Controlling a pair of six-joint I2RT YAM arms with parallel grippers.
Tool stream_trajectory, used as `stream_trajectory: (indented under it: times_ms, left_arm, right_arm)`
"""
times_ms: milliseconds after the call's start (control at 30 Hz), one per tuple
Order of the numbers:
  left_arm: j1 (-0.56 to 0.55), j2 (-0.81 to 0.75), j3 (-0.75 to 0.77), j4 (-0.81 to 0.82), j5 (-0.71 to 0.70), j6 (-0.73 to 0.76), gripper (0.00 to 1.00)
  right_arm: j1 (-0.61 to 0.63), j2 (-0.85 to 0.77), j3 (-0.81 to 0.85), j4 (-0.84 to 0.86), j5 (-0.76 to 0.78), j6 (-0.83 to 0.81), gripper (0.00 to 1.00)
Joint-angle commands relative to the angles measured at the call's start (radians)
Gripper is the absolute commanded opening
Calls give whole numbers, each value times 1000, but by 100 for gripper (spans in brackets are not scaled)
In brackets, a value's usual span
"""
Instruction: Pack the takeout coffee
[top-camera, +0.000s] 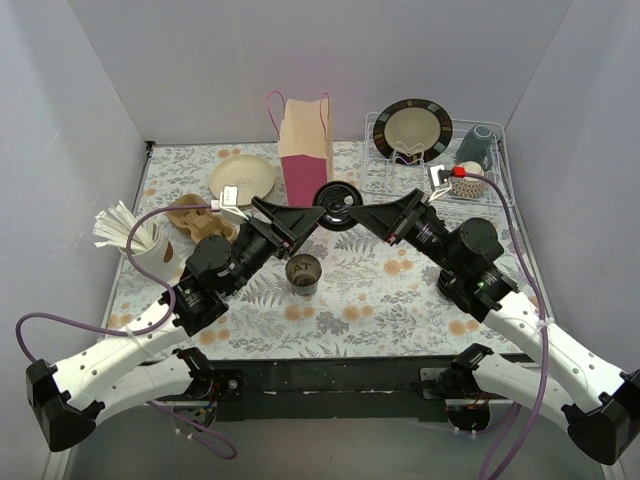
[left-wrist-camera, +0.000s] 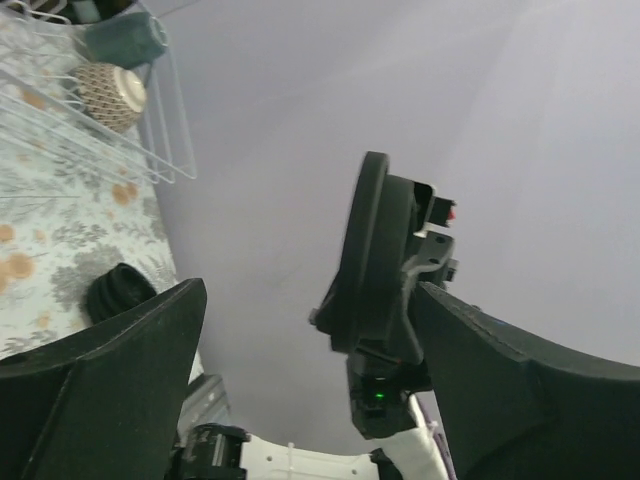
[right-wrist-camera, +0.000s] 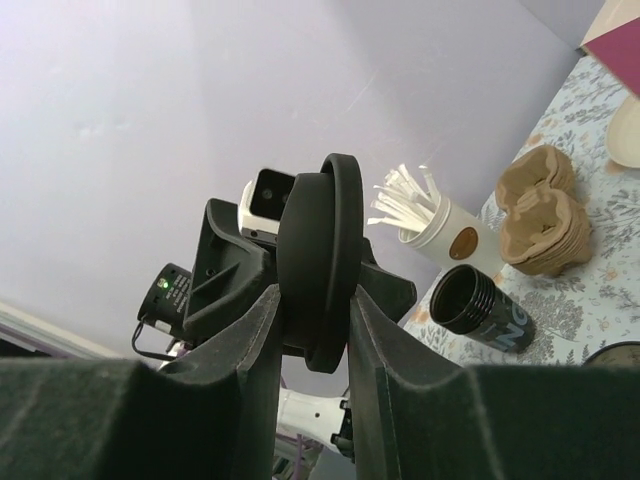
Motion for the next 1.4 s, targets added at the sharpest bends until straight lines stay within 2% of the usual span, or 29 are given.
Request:
stream_trajectory:
  times_ms: [0,67,200,300,400,500,700,1000,1367]
  left_arm:
    - [2,-77,15,-183,-77,130,86]
    - [4,-93,48,-247,-112,219,89]
    - [4,-44,154,-549,-144,385,91]
    - [4,-10,173,-615,-84,517,91]
    - [7,-11,173,-656,-98,546,87]
    - [23,-33,152,-694,-110,545,84]
    - [187,1,118,-791,129,510,75]
    - [304,25,61,-781,336,493,76]
    - [372,67,4,-786,356,525,74]
  right_arm:
    - [-1,-50,7,-61,89,-65,20]
    - [-2,-41,21,-100,78,-102,20]
    - [-4,26,82,-245,-12,-163,20]
    - [-14,83,105,-293,-77,-195,20]
    - [-41,140,104,-316,-162,-208,20]
    - [-68,187,85,-301,-238,-217,19]
    - [-91,324,82,-232,-415,-223,18]
    - [-90,488,87,-106,-545,-208,19]
    - [-82,628,162,-121,-568,-243,19]
